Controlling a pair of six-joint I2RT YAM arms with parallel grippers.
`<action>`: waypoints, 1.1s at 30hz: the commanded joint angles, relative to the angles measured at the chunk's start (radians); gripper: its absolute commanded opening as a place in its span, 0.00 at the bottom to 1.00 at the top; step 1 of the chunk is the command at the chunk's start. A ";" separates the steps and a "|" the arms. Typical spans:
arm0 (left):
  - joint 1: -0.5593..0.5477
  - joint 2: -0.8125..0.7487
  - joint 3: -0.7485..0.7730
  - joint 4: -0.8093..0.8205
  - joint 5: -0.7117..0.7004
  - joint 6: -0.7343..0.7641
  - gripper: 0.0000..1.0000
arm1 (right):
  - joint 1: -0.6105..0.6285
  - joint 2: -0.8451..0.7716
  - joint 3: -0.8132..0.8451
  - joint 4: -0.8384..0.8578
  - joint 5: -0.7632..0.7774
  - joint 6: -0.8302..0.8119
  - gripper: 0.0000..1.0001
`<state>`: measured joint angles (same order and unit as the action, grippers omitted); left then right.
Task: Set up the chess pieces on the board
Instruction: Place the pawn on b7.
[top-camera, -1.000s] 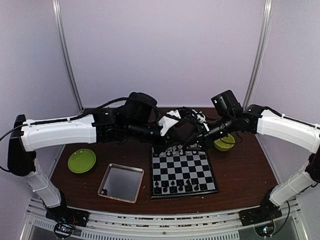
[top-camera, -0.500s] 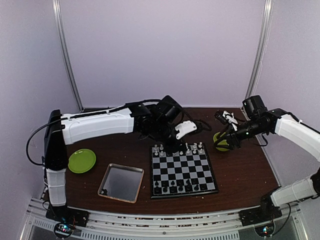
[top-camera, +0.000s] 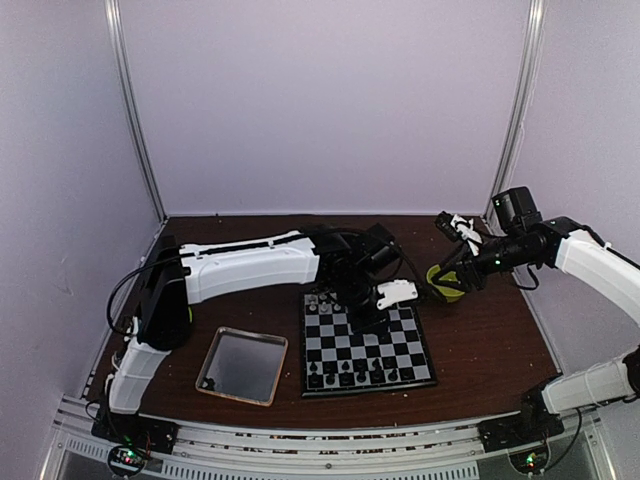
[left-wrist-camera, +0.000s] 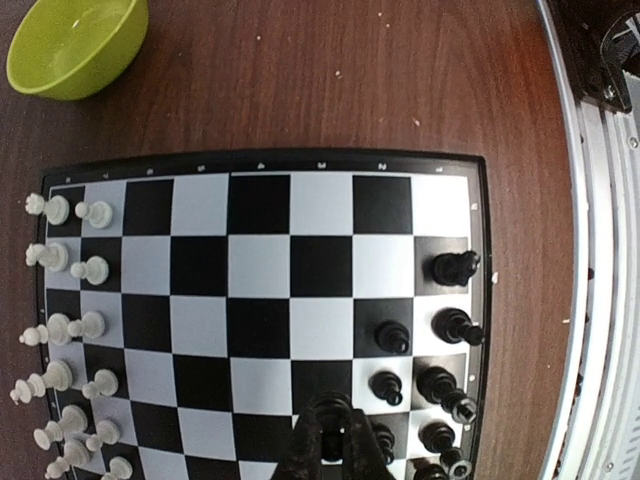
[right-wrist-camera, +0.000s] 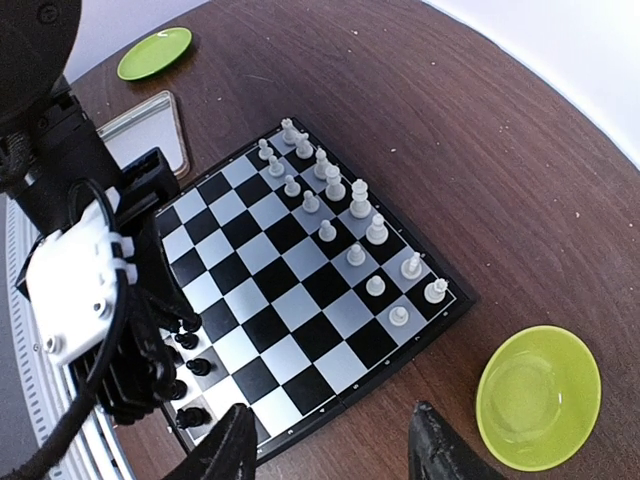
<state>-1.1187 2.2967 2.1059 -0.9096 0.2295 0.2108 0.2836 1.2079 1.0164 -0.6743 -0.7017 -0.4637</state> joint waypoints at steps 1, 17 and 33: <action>-0.021 0.058 0.095 -0.005 0.051 0.016 0.01 | -0.007 -0.010 0.007 0.030 0.066 0.016 0.51; -0.067 0.181 0.202 0.026 0.078 0.002 0.01 | -0.017 -0.009 0.007 0.031 0.161 0.000 0.51; -0.066 0.219 0.197 0.057 0.027 -0.018 0.02 | -0.054 -0.038 -0.004 0.045 0.272 -0.033 0.51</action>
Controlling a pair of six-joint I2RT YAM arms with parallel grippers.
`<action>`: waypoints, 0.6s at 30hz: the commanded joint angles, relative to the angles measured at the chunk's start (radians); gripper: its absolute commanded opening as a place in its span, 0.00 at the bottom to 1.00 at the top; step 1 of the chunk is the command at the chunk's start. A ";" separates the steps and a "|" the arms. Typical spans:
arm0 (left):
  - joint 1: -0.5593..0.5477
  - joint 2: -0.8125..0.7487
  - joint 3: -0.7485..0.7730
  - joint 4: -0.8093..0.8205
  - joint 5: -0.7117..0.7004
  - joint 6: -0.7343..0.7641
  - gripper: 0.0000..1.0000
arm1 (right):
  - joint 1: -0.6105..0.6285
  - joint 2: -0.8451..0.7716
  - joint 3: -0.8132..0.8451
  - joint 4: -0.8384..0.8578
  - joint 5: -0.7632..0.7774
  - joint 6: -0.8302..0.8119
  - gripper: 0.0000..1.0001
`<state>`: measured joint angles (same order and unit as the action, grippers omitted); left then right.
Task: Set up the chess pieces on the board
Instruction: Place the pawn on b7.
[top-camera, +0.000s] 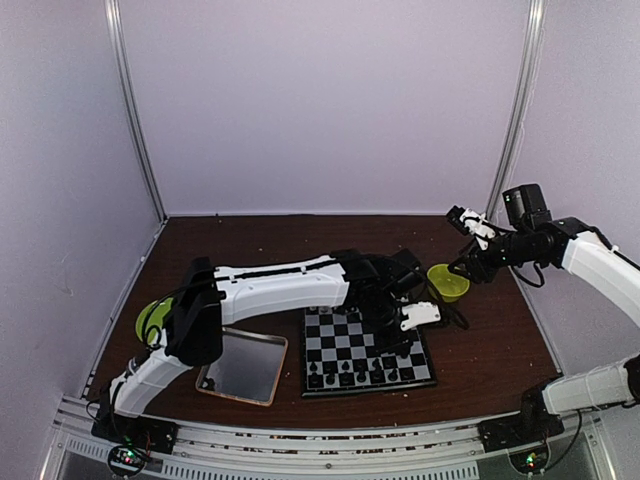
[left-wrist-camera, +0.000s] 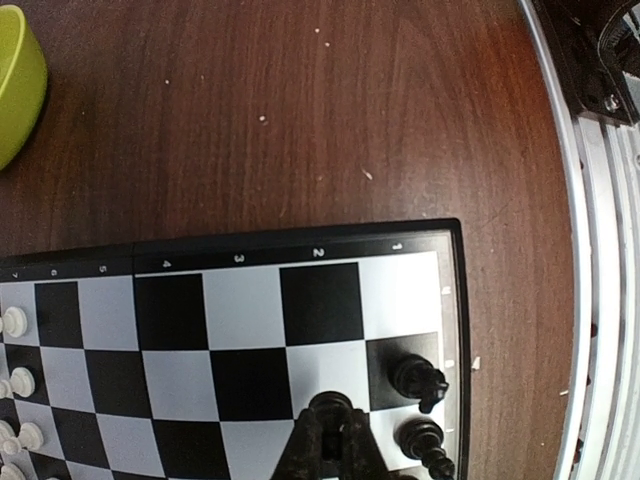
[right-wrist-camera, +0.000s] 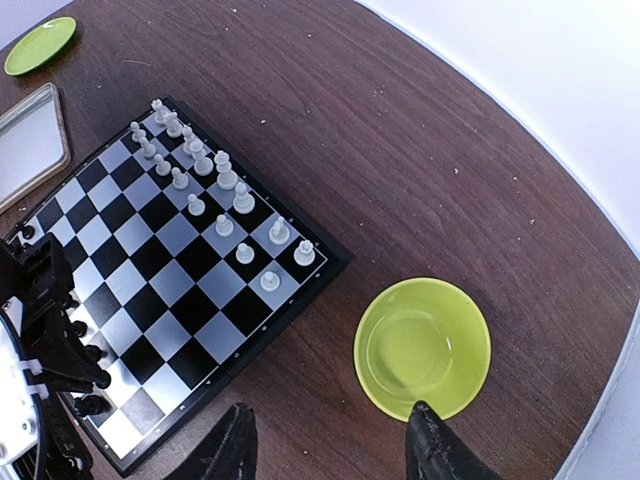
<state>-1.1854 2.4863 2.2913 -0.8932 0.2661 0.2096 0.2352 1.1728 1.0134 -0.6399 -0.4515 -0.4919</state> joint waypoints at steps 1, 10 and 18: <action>0.001 0.032 0.011 0.045 -0.005 -0.018 0.02 | -0.005 -0.001 0.000 0.012 0.022 -0.005 0.51; 0.001 0.049 0.017 0.054 0.010 -0.022 0.02 | -0.005 0.002 -0.001 0.011 0.017 -0.007 0.50; 0.001 0.059 0.017 0.054 0.018 -0.020 0.05 | -0.005 0.007 0.002 0.006 0.002 -0.008 0.51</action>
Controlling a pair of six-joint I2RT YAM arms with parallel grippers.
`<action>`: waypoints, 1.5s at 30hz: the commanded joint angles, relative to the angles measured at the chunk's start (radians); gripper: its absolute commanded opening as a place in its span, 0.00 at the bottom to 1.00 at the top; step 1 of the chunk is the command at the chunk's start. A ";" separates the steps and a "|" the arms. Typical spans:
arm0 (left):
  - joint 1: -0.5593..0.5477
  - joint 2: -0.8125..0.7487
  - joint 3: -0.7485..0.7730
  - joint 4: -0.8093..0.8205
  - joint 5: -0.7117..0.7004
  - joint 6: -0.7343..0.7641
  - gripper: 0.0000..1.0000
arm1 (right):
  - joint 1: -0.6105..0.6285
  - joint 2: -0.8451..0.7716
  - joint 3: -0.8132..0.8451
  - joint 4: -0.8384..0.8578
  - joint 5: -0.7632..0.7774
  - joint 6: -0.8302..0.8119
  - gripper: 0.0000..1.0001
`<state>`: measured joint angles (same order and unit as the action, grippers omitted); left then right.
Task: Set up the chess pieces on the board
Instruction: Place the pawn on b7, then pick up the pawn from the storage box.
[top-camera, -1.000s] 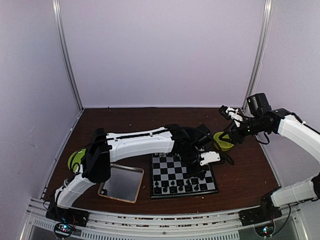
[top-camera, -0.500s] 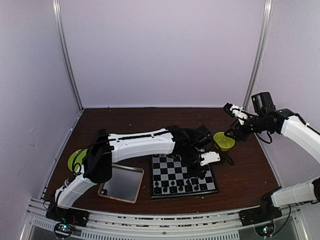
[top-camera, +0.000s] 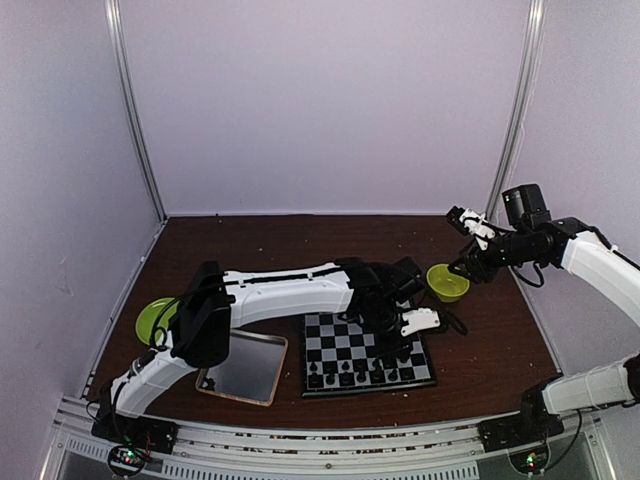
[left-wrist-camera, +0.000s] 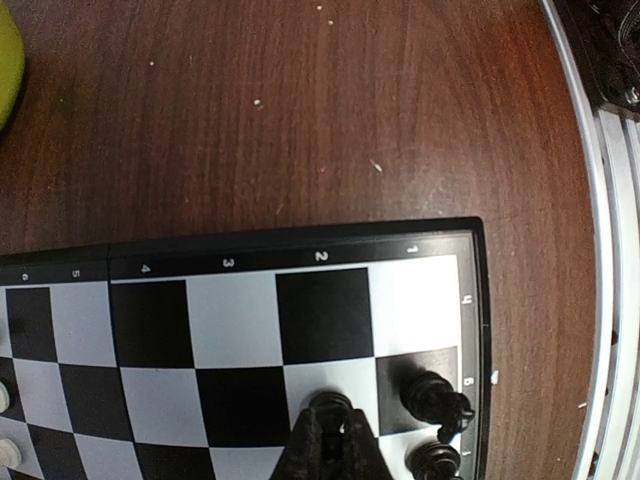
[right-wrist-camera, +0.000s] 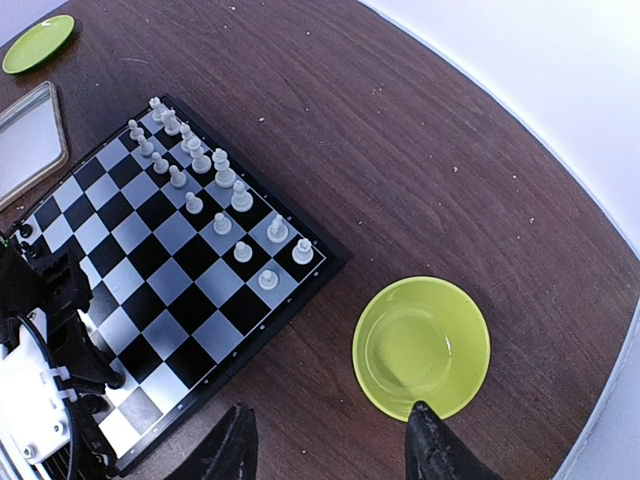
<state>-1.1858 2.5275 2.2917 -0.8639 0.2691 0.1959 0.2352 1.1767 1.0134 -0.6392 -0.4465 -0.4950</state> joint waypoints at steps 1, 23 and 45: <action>0.002 0.018 0.017 0.024 0.016 -0.006 0.05 | -0.006 0.004 0.002 0.004 -0.006 -0.006 0.51; 0.000 0.006 0.022 0.017 -0.012 -0.011 0.24 | -0.005 0.013 0.008 -0.008 -0.019 -0.013 0.50; 0.090 -0.788 -0.759 0.005 -0.386 -0.227 0.31 | -0.005 0.017 0.008 -0.010 -0.042 -0.016 0.51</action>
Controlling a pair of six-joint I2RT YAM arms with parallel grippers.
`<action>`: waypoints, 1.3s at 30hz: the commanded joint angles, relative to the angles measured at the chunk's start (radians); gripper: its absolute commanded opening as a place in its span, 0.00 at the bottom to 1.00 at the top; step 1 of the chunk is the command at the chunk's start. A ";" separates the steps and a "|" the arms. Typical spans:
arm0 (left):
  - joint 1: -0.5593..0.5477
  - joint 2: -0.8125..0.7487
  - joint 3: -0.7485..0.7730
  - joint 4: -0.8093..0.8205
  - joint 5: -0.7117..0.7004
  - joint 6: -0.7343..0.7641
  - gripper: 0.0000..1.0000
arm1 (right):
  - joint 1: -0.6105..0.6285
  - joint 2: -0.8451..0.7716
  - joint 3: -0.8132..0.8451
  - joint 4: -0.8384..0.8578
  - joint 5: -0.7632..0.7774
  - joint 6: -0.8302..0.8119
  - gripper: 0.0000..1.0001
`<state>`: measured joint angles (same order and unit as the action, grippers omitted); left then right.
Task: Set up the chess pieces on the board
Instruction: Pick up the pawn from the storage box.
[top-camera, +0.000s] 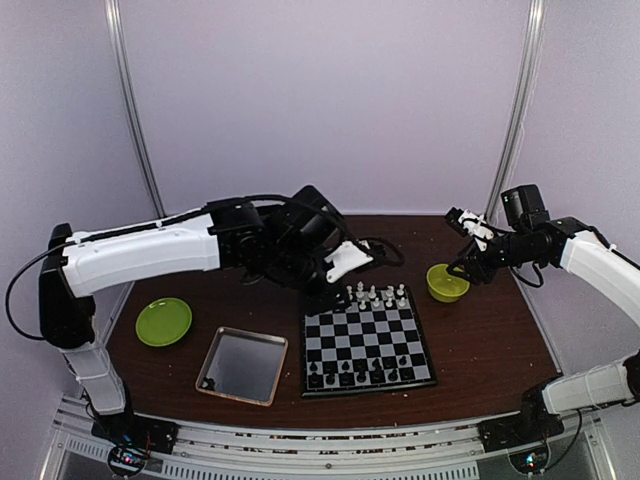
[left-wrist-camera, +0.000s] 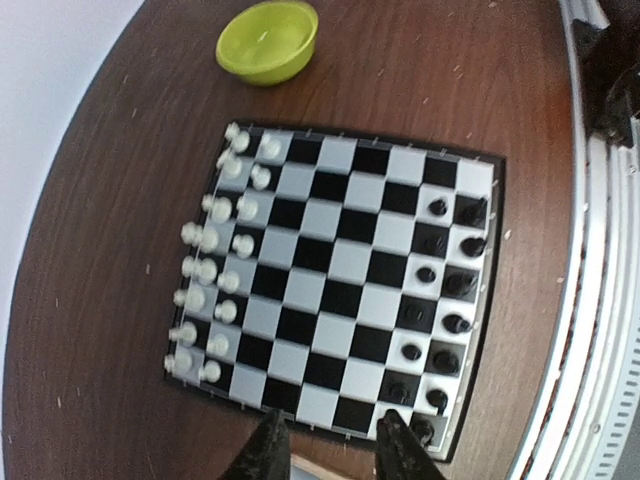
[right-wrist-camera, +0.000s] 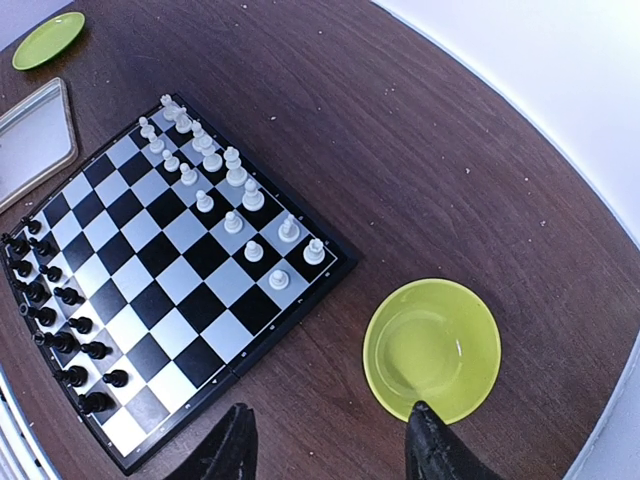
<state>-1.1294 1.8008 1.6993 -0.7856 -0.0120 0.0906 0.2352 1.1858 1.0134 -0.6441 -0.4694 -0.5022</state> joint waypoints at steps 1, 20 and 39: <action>0.047 -0.090 -0.211 -0.096 -0.120 -0.162 0.31 | -0.005 0.010 0.009 -0.007 -0.025 -0.010 0.51; 0.163 -0.520 -0.808 -0.206 -0.157 -1.287 0.24 | -0.005 0.042 0.019 -0.025 -0.073 -0.011 0.50; 0.267 -0.546 -1.038 0.039 -0.057 -1.525 0.25 | -0.005 0.046 0.022 -0.043 -0.101 -0.016 0.50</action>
<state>-0.8791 1.2629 0.6655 -0.8242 -0.0677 -1.3952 0.2352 1.2289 1.0134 -0.6704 -0.5457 -0.5179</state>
